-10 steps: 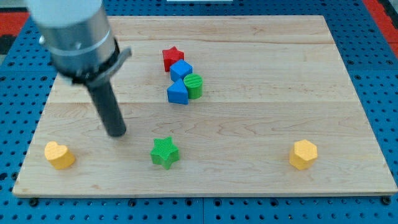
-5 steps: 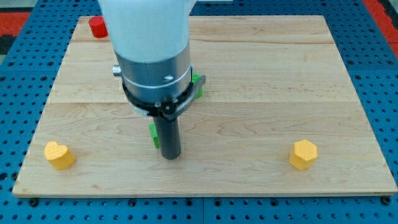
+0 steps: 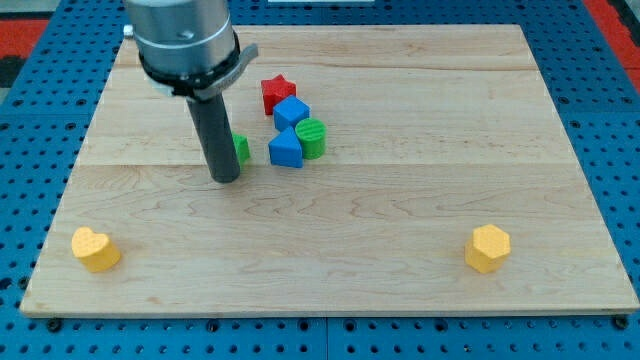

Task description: Move the green star into the group of blocks

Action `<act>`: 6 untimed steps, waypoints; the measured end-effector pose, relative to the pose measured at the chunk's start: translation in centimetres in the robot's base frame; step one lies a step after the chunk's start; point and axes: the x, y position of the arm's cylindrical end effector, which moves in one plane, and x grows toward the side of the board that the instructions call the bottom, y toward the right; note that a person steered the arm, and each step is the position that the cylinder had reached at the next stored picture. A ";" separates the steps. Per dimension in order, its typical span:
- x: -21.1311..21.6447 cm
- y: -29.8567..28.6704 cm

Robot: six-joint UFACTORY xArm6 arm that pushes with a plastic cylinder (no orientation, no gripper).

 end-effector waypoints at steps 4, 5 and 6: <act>-4.2 -2.0; -4.9 1.2; -4.0 1.6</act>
